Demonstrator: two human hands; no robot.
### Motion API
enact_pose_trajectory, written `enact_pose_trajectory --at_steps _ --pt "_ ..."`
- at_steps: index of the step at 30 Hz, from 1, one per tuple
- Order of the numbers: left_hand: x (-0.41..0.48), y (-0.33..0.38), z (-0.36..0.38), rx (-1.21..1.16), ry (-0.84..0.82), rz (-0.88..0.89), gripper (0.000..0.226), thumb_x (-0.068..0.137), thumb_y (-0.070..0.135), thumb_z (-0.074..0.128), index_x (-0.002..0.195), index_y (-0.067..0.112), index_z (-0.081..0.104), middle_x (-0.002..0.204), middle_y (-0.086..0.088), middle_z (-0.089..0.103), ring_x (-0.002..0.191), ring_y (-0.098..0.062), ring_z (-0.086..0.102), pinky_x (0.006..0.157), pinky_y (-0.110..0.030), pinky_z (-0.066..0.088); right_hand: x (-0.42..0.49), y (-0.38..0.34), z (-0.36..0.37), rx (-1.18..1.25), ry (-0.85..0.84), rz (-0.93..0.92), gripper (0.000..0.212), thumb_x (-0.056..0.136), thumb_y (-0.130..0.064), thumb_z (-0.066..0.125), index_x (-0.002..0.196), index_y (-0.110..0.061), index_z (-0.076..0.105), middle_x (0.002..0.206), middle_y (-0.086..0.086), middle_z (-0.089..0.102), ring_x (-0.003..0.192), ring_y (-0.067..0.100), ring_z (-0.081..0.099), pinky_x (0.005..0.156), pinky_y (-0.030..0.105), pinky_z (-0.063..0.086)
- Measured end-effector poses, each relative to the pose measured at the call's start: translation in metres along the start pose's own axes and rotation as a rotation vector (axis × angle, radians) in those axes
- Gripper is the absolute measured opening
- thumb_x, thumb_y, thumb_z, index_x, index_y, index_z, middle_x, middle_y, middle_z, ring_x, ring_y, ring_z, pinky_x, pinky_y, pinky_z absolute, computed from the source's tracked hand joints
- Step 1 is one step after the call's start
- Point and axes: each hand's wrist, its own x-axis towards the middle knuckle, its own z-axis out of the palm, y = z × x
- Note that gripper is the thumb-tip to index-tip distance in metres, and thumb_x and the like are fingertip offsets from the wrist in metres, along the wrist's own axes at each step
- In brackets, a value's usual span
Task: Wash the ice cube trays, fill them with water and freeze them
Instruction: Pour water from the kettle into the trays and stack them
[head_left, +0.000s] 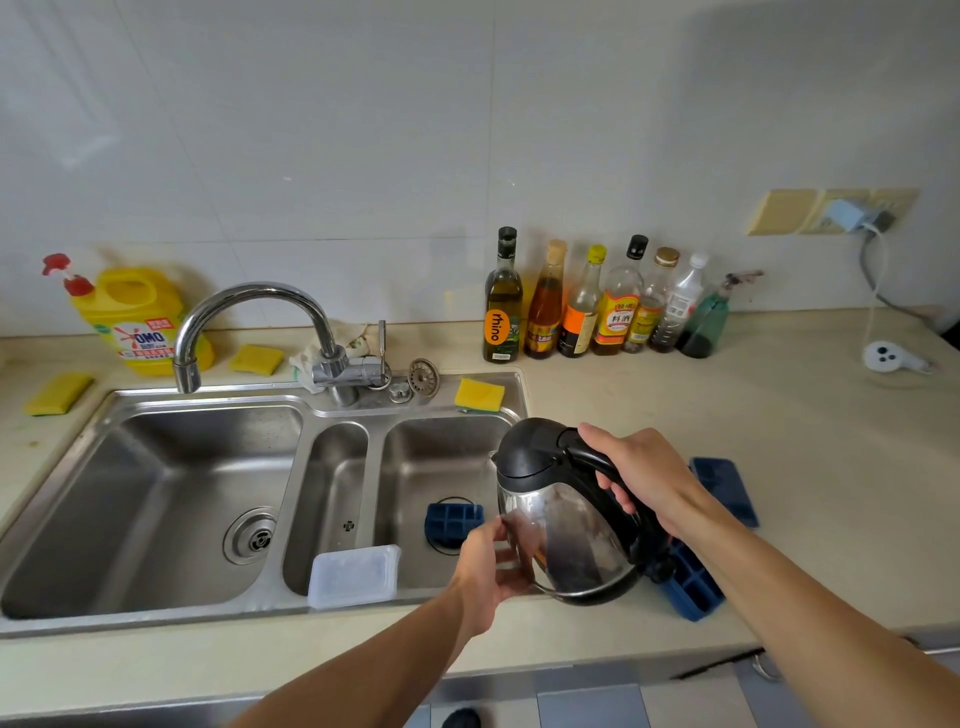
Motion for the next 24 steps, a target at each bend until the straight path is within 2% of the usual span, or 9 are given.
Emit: enact_pose_trajectory --at_steps 2,6,14,24 --pt "0.001 0.001 0.0 -0.002 -0.004 -0.002 0.032 0.105 0.034 0.048 0.122 0.01 0.064 0.115 -0.019 0.071 0.106 -0.037 0.069 0.085 -0.048 0.06 0.002 -0.001 0.001 0.0 0.001 0.002 0.062 0.092 -0.059 0.06 0.058 -0.008 0.066 0.049 0.006 0.056 0.04 0.016 0.049 0.048 0.026 0.044" --pt "0.002 0.004 -0.001 -0.007 -0.002 -0.002 0.032 0.105 0.033 0.05 0.121 0.01 0.064 0.117 -0.02 0.07 0.107 -0.038 0.068 0.089 -0.05 0.059 0.005 -0.002 0.002 -0.002 0.004 -0.001 0.063 0.092 -0.06 0.059 0.055 -0.009 0.065 0.048 0.006 0.056 0.039 0.016 0.048 0.048 0.027 0.044" --pt "0.005 0.004 -0.005 -0.008 0.012 0.0 0.03 0.104 0.032 0.051 0.12 0.01 0.064 0.114 -0.019 0.071 0.107 -0.037 0.068 0.093 -0.052 0.058 0.008 -0.004 0.006 -0.009 -0.01 -0.002 0.062 0.092 -0.06 0.059 0.056 -0.009 0.065 0.049 0.006 0.056 0.04 0.016 0.049 0.05 0.027 0.044" --pt "0.005 0.007 -0.012 0.007 0.027 0.009 0.029 0.104 0.033 0.05 0.115 0.012 0.066 0.11 -0.017 0.073 0.106 -0.036 0.068 0.087 -0.049 0.059 0.012 -0.007 0.013 -0.01 -0.02 -0.002 0.062 0.091 -0.06 0.059 0.053 -0.01 0.065 0.048 0.007 0.056 0.04 0.017 0.049 0.051 0.028 0.045"
